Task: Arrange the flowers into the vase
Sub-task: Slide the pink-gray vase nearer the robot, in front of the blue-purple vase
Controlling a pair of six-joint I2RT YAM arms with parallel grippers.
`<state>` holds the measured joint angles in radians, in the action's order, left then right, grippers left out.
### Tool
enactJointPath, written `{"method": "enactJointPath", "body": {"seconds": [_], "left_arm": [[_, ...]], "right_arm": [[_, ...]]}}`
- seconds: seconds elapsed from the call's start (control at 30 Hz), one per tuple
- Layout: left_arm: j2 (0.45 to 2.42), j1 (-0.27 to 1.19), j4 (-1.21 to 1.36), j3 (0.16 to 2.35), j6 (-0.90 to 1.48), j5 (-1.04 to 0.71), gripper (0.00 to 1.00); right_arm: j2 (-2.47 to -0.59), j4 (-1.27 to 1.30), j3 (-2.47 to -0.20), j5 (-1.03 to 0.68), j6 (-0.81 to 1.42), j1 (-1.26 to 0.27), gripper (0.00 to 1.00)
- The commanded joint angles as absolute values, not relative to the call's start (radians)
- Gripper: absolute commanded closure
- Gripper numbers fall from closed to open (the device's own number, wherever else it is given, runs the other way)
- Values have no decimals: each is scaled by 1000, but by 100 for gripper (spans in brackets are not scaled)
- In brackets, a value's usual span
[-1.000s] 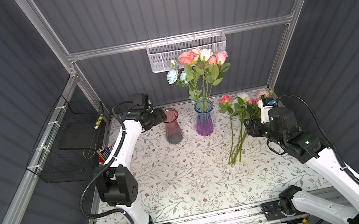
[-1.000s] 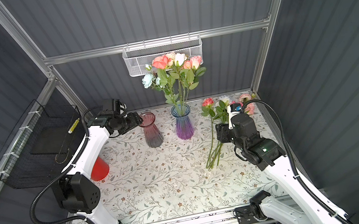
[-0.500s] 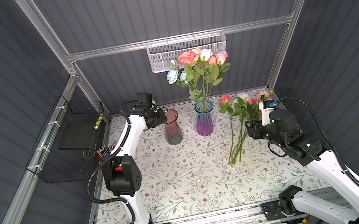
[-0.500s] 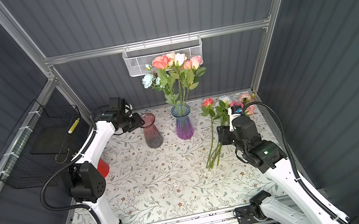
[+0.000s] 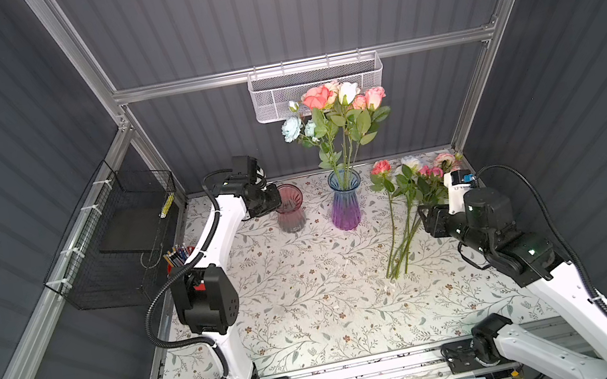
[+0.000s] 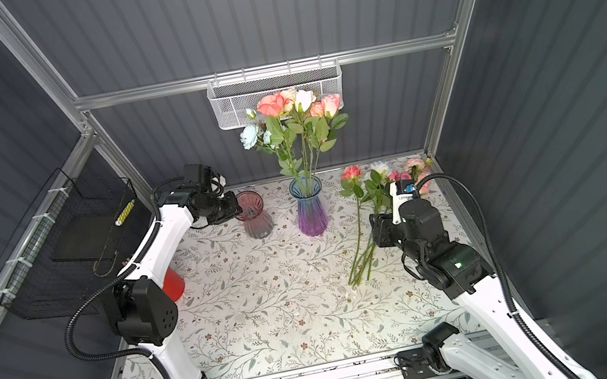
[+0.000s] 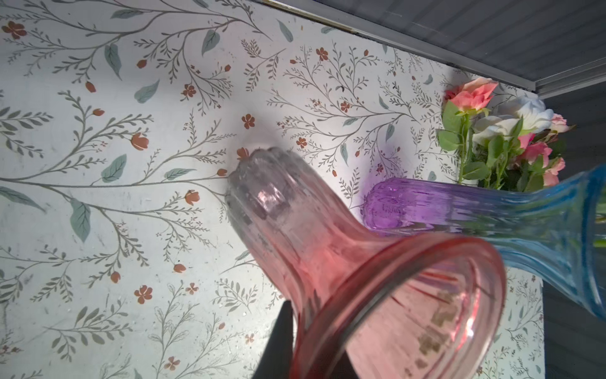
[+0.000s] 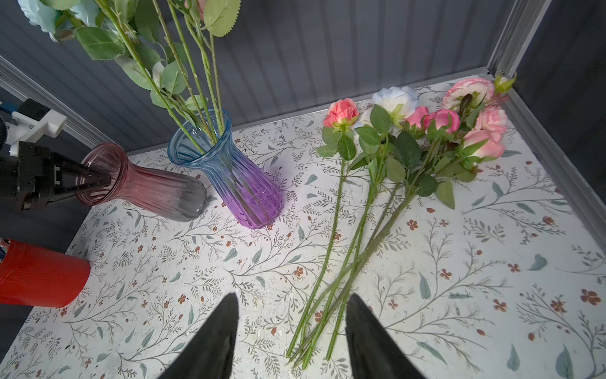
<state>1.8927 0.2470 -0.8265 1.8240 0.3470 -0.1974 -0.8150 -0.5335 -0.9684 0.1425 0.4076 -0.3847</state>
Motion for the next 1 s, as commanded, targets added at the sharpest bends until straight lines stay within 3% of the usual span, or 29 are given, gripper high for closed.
{"method": "enactJointPath", "body": {"seconds": [0.0, 0.6, 0.97], "left_arm": [[1835, 241, -838, 1788, 334, -204, 100], [1672, 261, -876, 1680, 365, -322, 100], [1460, 509, -940, 1540, 465, -373, 100]], "right_arm": [[-805, -554, -976, 159, 403, -382, 45], [-853, -545, -1027, 154, 404, -382, 47], [-887, -617, -1099, 209, 397, -382, 47]]}}
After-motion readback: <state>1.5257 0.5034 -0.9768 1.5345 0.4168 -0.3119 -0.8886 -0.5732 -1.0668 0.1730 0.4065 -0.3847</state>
